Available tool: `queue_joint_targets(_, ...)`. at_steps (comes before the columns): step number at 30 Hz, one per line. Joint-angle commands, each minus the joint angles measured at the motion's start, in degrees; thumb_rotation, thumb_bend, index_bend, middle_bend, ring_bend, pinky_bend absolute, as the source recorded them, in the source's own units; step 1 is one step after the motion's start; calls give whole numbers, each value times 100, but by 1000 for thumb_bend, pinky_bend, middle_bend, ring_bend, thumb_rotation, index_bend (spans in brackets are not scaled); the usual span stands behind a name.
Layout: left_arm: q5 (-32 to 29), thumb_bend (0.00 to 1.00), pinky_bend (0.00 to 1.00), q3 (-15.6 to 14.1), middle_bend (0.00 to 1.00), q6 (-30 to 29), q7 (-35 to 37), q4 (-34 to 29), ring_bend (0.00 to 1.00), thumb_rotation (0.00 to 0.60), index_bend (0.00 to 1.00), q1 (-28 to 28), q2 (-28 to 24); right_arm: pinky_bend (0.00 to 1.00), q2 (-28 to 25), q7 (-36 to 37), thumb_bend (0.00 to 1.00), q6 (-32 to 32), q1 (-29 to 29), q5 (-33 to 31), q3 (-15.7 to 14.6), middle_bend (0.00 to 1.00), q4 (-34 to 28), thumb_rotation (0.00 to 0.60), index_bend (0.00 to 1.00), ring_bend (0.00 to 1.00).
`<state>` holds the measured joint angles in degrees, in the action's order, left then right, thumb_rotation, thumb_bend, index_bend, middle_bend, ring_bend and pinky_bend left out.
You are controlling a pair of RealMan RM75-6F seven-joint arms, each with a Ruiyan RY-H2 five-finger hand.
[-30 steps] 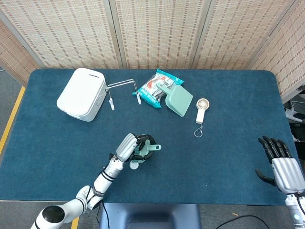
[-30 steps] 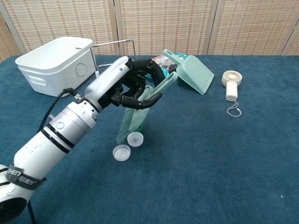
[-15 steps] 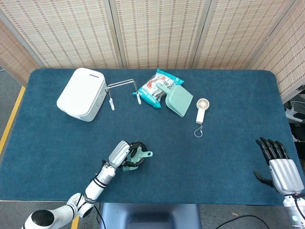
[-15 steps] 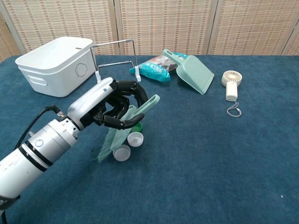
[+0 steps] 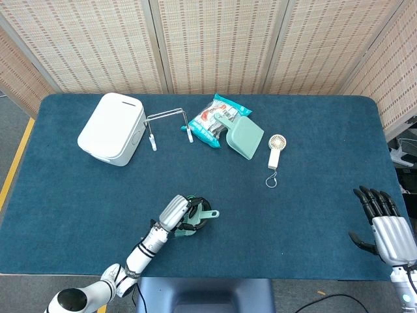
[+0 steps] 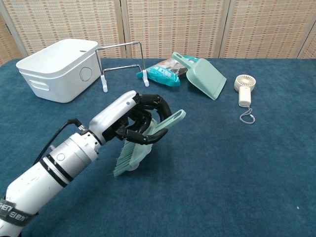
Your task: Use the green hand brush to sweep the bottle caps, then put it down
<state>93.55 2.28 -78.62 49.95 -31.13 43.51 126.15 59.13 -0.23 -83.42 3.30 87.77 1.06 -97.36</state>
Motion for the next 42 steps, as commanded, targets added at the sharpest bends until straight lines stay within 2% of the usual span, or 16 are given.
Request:
queue_joint_targets(1, 16, 739, 956, 38, 882, 56, 48, 49, 760, 600, 739, 108, 96, 0, -7, 20, 184, -3, -1, 2, 2, 18, 3, 600, 0, 0)
queue_joint_targets(6, 30, 740, 956, 40, 882, 141, 136, 108, 760, 600, 739, 214, 247, 0, -31, 95, 184, -46, -17, -6, 22, 18, 22, 600, 0, 0)
queue_joint_targets(12, 12, 740, 956, 180, 882, -29, 199, 57, 760, 600, 739, 336, 264, 0, -54, 148, 185, -64, -25, 10, 23, 18, 28, 600, 0, 0)
queue_joint_targets(21, -121, 740, 956, 386, 882, -71, 124, 15, 760, 600, 739, 419, -63, 0, -68, 130, 184, -108, -44, 59, 13, 18, -3, 600, 0, 0)
queue_joint_targets(30, -289, 740, 951, 374, 881, 492, 479, 411, 760, 600, 738, 489, -31, 0, -59, 71, 184, -93, -41, 92, -7, 18, -35, 600, 0, 0)
queue_joint_targets(42, -155, 740, 948, 178, 881, 571, 764, 492, 752, 600, 737, 610, 226, 0, -72, 132, 184, -64, -31, 82, -6, 18, -20, 600, 0, 0)
